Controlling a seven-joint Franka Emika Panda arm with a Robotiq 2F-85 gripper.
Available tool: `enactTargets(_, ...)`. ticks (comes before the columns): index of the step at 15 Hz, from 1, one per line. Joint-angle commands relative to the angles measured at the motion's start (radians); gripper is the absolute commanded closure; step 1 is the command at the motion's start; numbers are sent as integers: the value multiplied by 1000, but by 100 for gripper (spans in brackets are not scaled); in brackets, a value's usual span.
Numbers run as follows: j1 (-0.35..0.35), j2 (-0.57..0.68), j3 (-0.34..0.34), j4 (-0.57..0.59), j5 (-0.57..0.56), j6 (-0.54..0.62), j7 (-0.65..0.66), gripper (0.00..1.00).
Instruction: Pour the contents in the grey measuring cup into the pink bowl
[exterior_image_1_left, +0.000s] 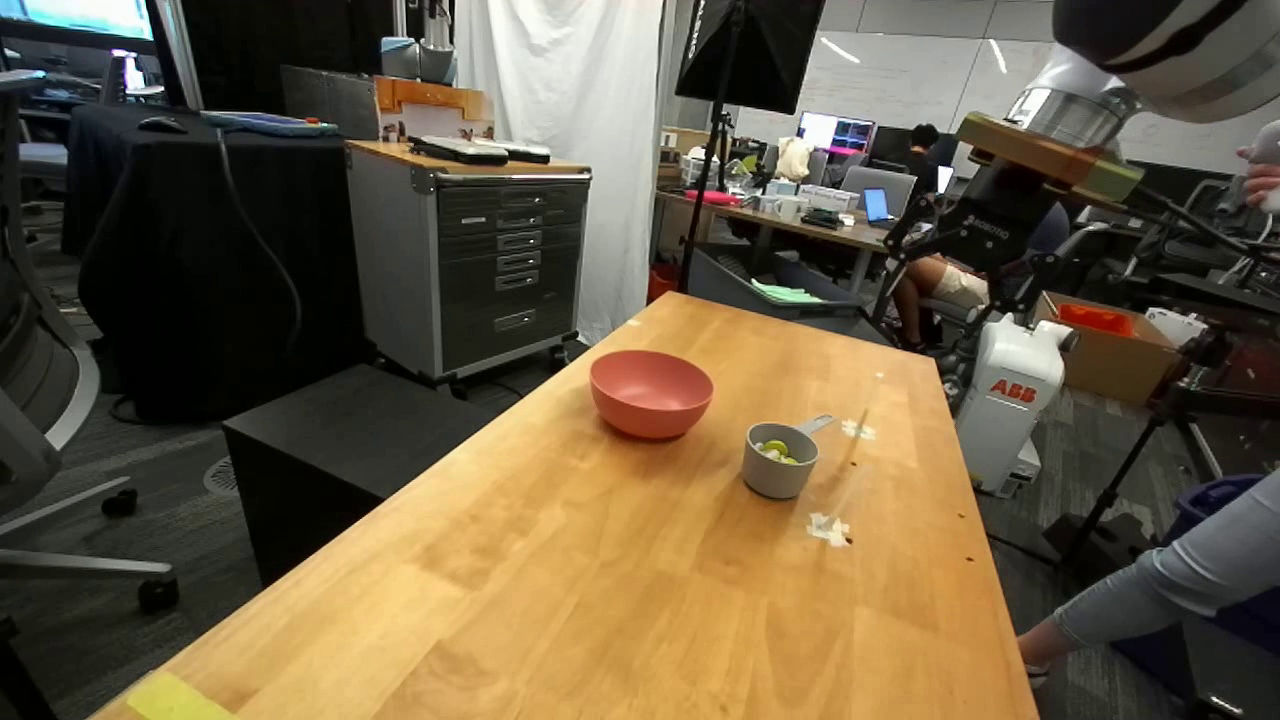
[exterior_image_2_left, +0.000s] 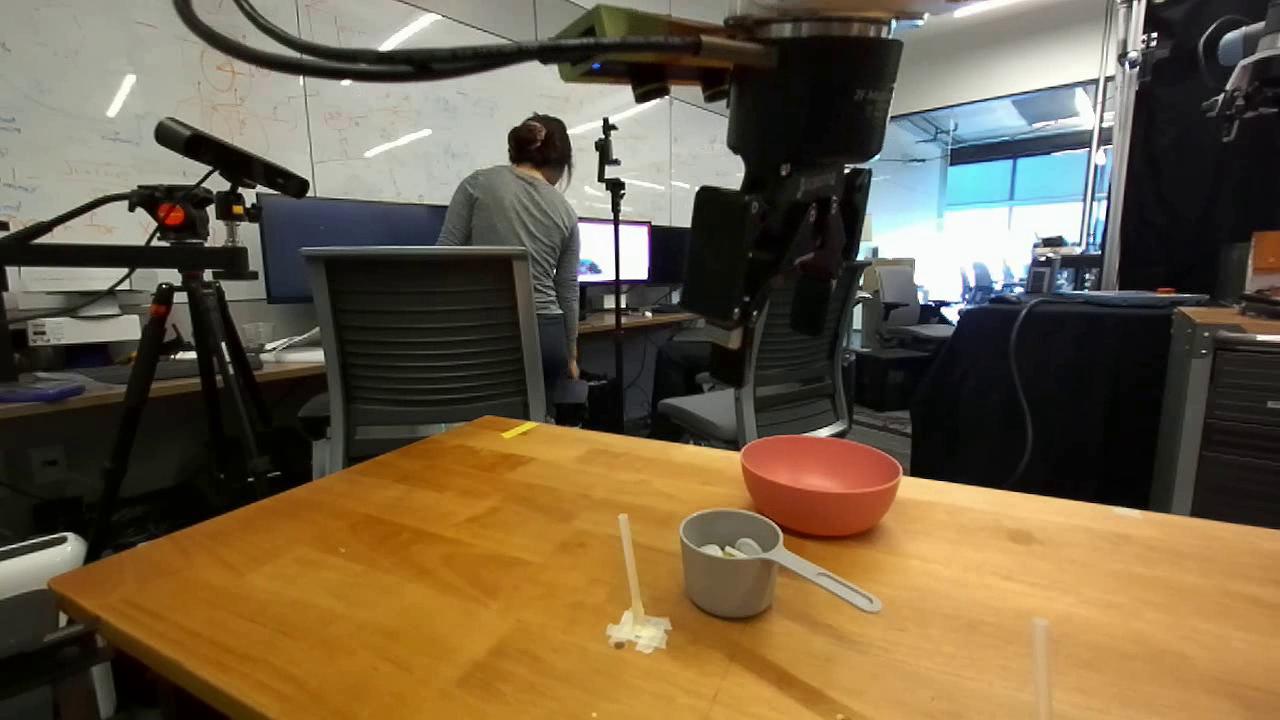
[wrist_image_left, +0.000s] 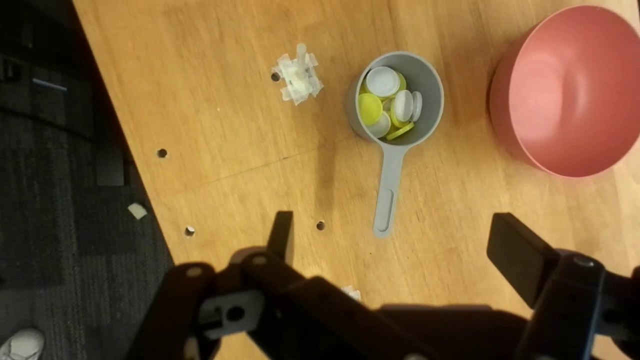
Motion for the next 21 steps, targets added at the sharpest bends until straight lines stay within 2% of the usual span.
enactTargets(1,-8,91,19,94,64,-1,48,0)
enactTargets(9,7,281,31,256,25,-9,171,0)
enactTargets(13,13,352,43,320,11,-17,189,0)
enactTargets(21,33,439,43,323,-53,13,173,0)
